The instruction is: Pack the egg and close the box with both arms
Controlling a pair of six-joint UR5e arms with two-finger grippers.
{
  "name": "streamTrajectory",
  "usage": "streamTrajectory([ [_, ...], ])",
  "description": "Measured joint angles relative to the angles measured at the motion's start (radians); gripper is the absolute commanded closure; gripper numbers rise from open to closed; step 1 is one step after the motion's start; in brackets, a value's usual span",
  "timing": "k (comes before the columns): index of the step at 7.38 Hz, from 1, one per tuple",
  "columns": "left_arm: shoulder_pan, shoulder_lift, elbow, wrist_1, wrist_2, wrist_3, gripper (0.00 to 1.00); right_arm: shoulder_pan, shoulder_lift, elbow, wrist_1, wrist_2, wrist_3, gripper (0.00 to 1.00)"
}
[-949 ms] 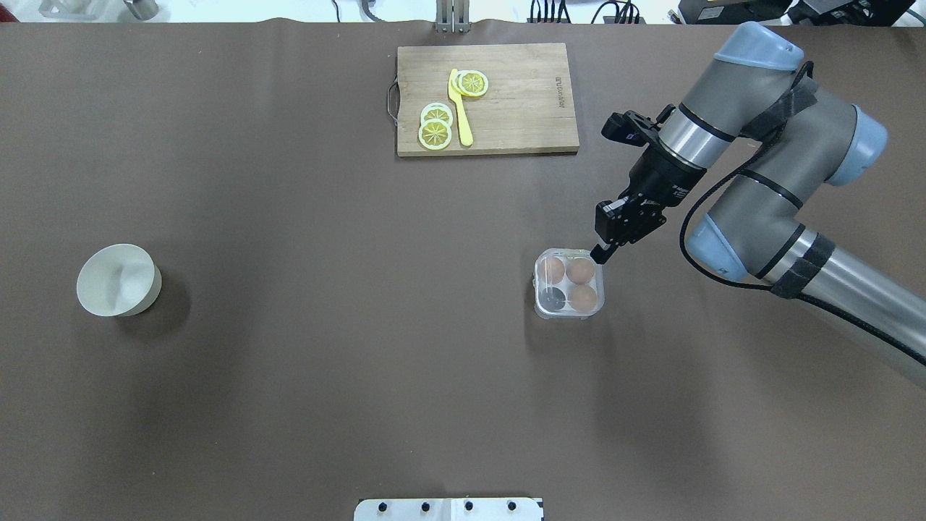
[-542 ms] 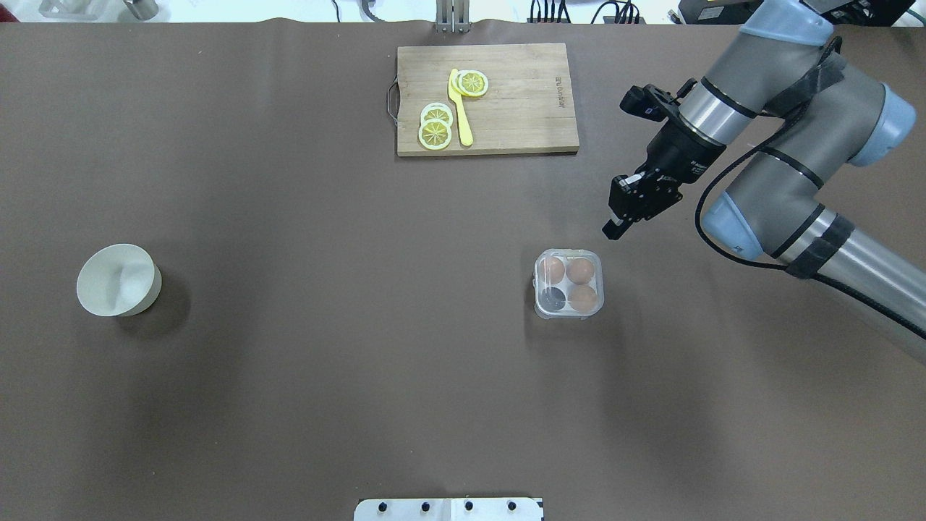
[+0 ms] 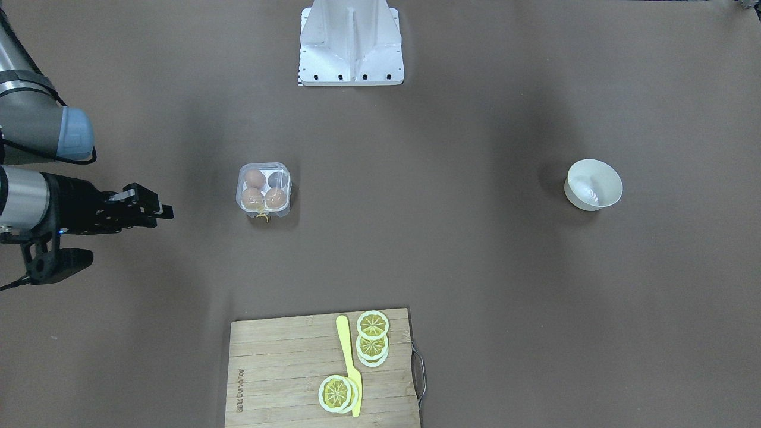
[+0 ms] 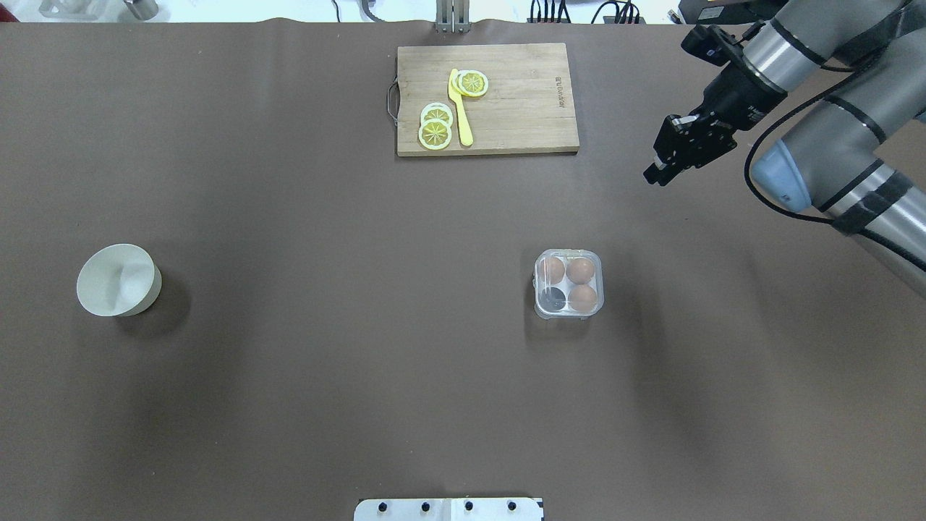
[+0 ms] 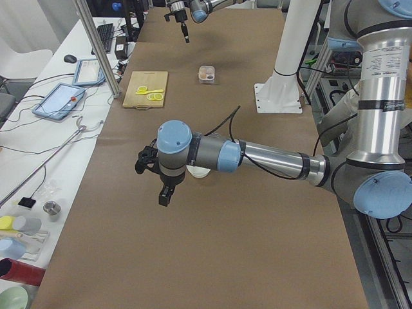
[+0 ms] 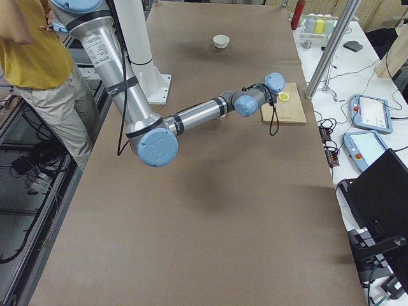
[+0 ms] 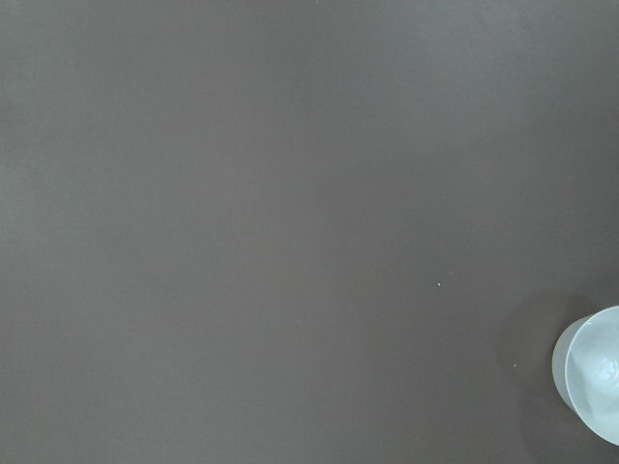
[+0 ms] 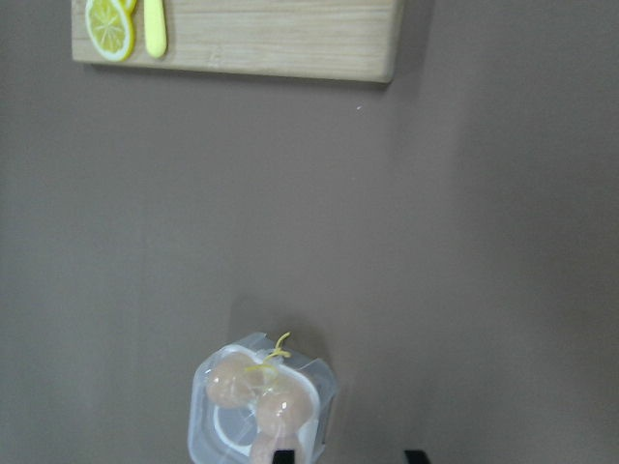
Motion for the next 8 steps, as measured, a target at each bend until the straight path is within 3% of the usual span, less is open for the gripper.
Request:
streamTrajectory([
  [2, -0.002, 0.013, 0.012, 0.003, 0.001, 0.049, 0.03, 0.066, -0.018, -0.018, 0.001, -0.099, -0.023, 0.0],
  [5, -0.043, 0.027, 0.071, 0.001, 0.005, 0.158, 0.03, 0.164, -0.076, -0.033, -0.004, -0.145, -0.103, 0.0],
  [8, -0.1, 0.019, 0.155, 0.0, 0.006, 0.275, 0.03, 0.249, -0.115, -0.122, -0.008, -0.161, -0.277, 0.0],
])
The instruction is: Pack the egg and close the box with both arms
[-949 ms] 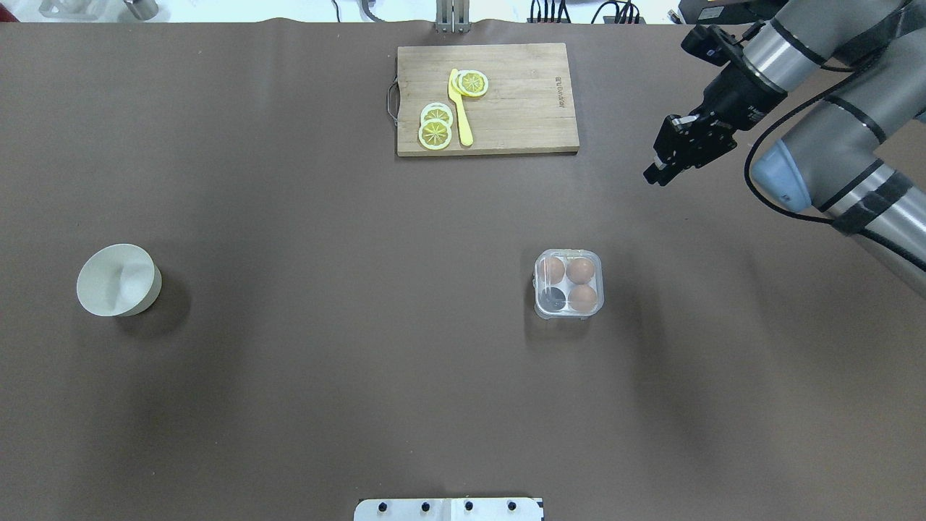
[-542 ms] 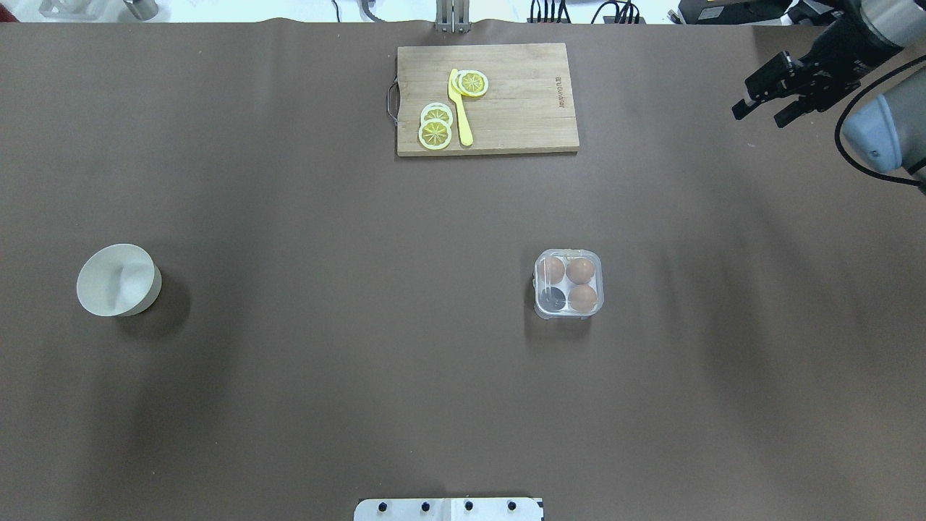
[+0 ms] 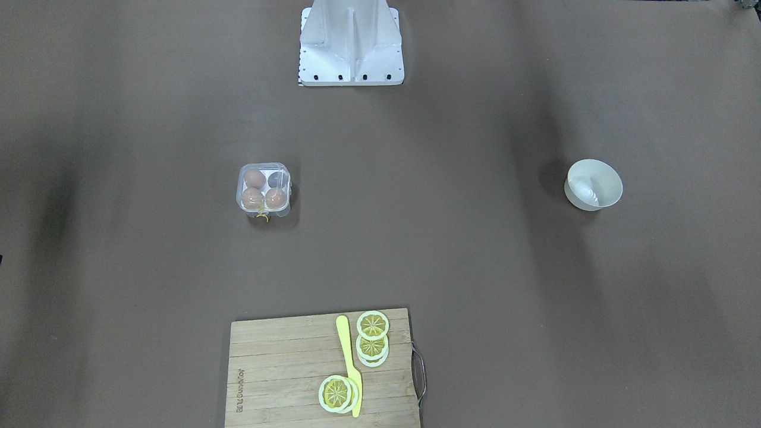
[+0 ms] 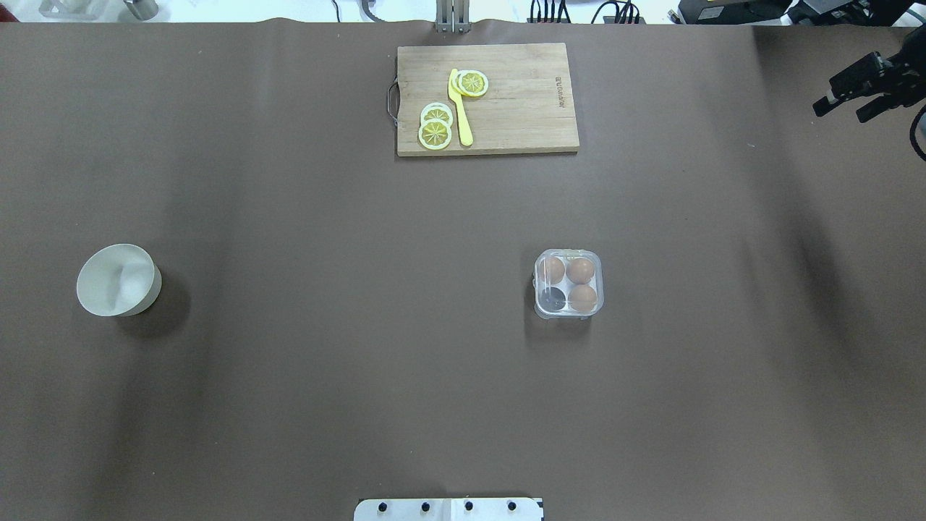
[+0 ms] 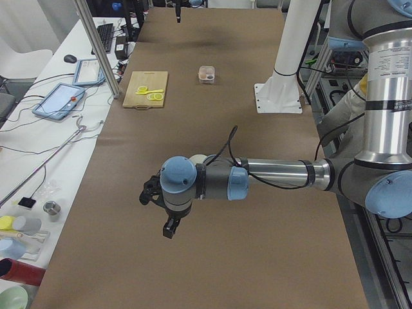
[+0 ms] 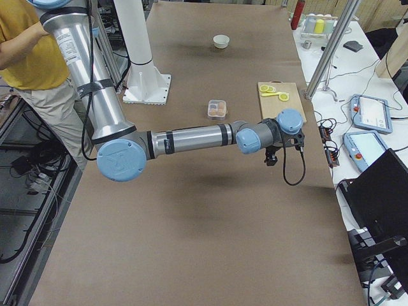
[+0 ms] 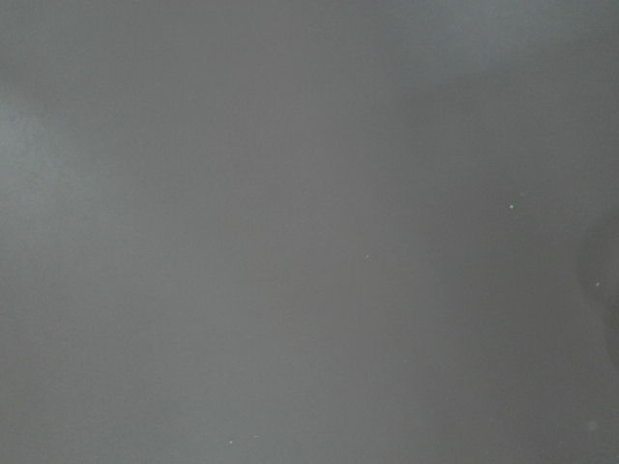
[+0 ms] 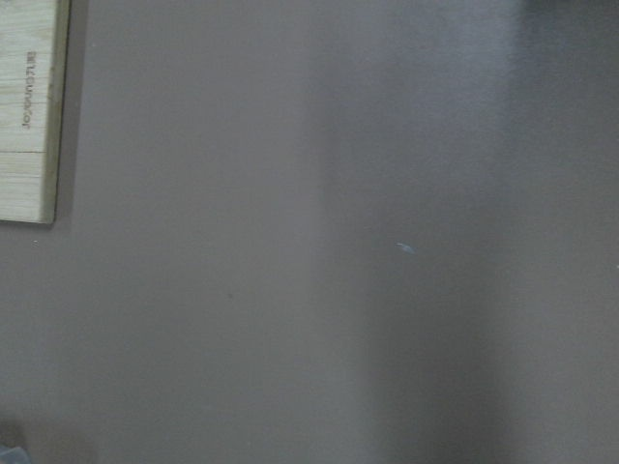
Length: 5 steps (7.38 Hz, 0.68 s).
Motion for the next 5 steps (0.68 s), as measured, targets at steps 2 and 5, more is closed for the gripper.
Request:
streamTrajectory([
  [2, -0.01, 0.0, 0.018, 0.0, 0.0, 0.025, 0.03, 0.056, -0.008, -0.072, -0.001, -0.043, -0.113, 0.0],
  [5, -0.011, -0.002, 0.021, 0.0, 0.0, 0.027, 0.03, 0.114, -0.042, -0.108, -0.004, -0.087, -0.201, 0.0],
])
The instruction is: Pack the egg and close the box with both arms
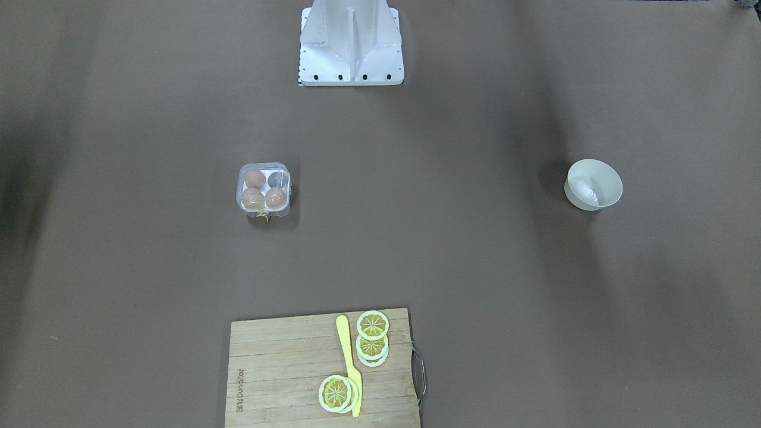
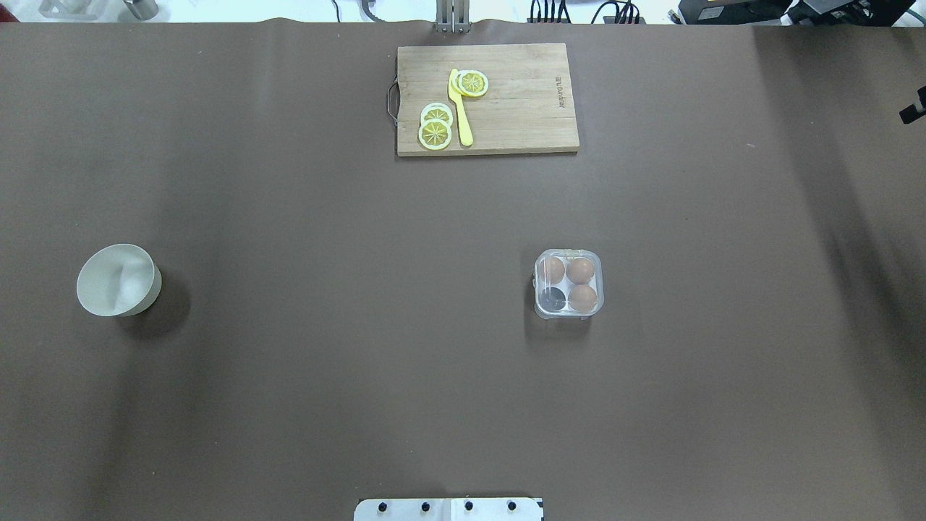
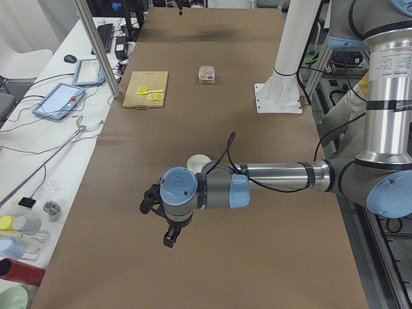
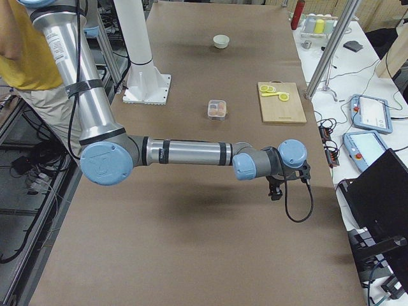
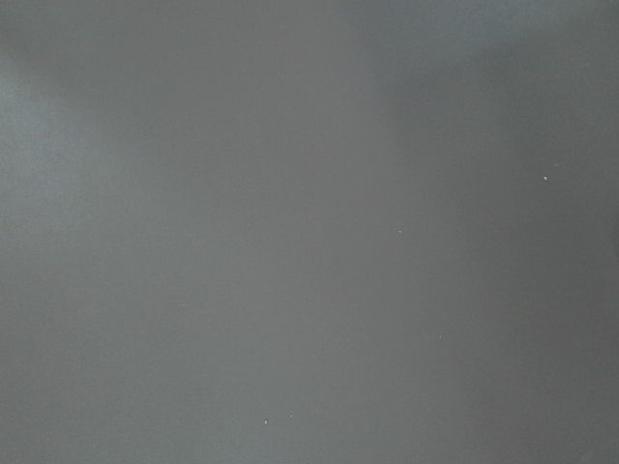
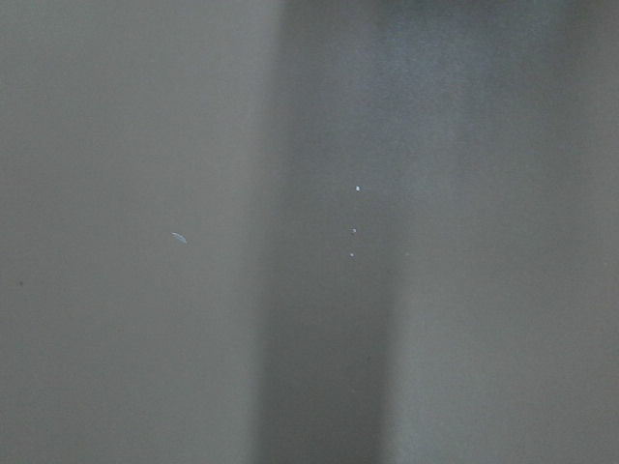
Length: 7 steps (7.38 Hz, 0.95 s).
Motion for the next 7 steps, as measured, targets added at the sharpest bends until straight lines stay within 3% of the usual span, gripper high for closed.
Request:
streamTrajectory([
  [7, 0.0, 0.011, 0.003, -0.001, -0.003, -0.006, 0.03, 0.038, -0.163, 0.018, 0.043, -0.057, -0.138, 0.0],
])
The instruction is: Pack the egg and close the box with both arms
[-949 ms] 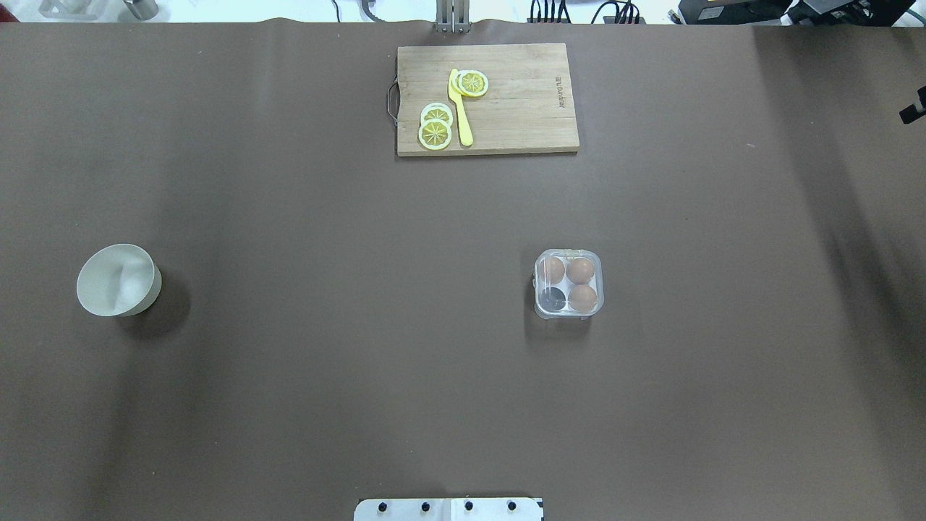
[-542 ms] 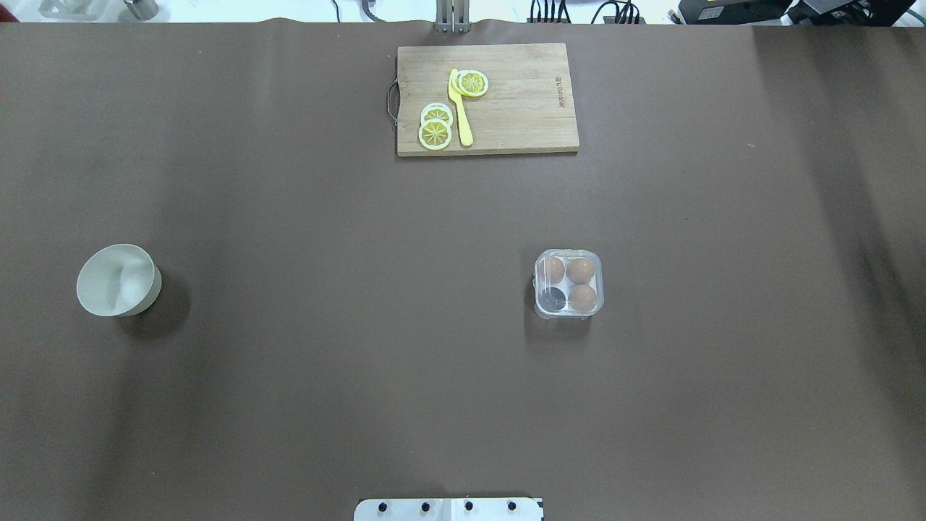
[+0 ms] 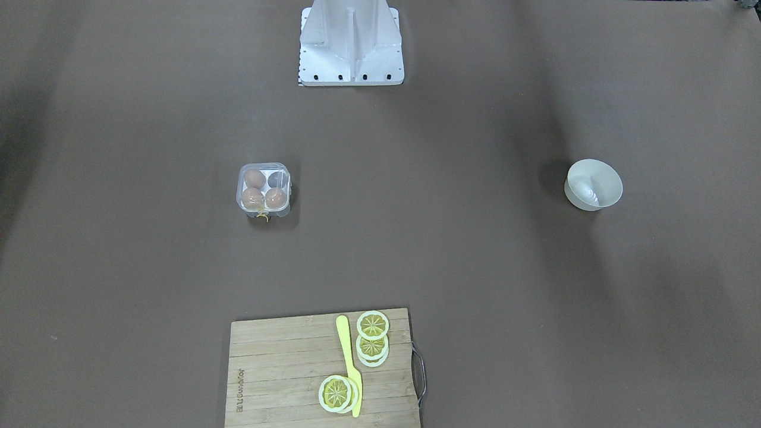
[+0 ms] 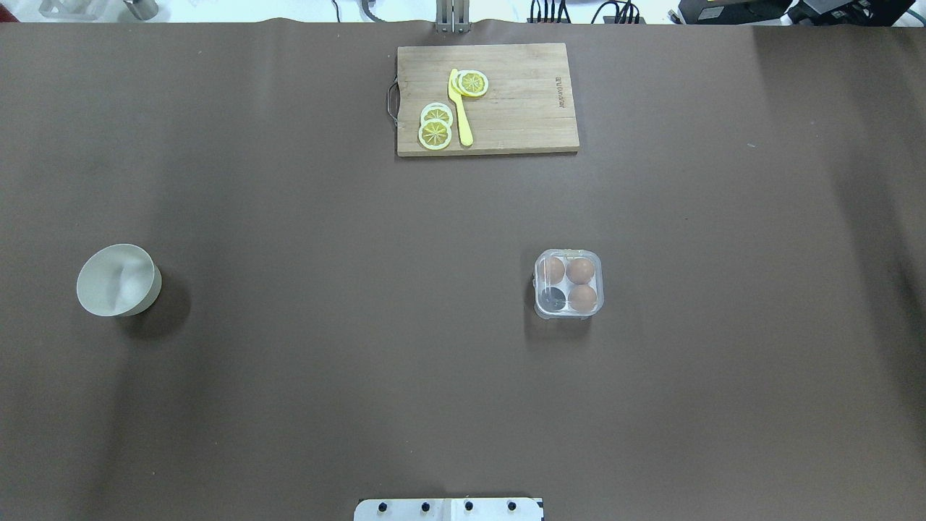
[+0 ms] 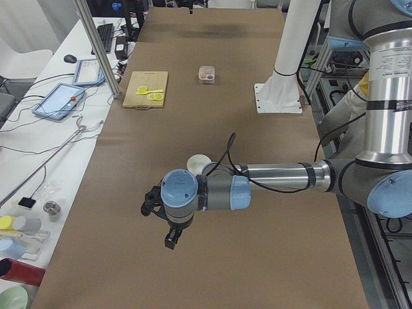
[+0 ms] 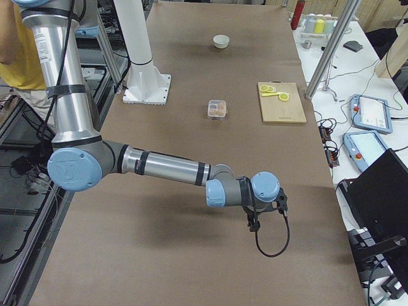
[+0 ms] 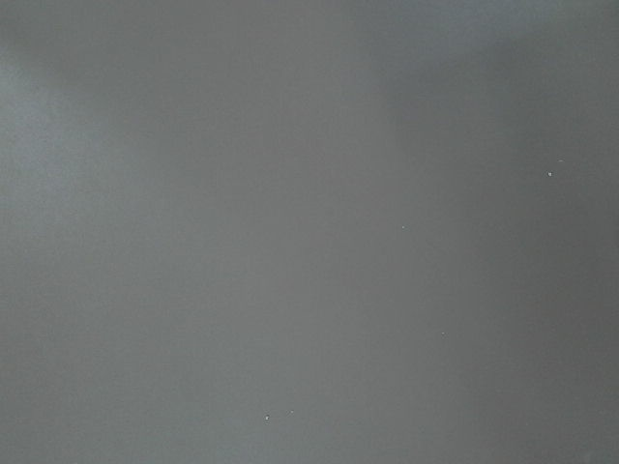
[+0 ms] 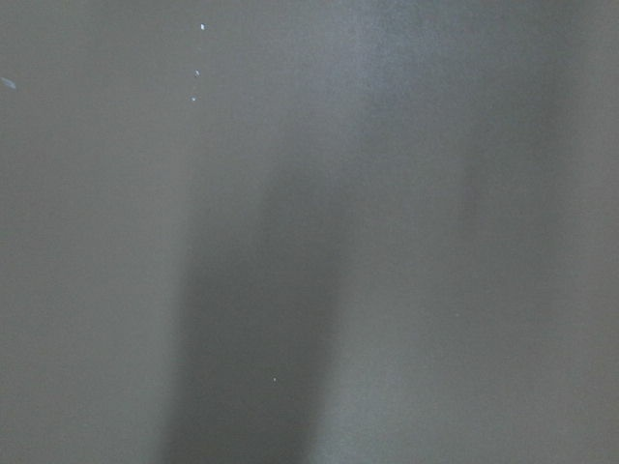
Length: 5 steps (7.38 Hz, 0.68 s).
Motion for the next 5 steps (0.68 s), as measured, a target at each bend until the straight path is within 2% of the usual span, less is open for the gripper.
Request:
streamTrajectory([
  [3, -0.001, 0.012, -0.019, 0.0, -0.004, -0.032, 0.03, 0.028, -0.069, 0.077, 0.02, -0.019, 0.008, 0.0],
  [5, -0.002, 0.027, -0.039, 0.0, -0.003, -0.059, 0.03, 0.039, -0.098, 0.169, -0.046, -0.035, 0.026, 0.0],
])
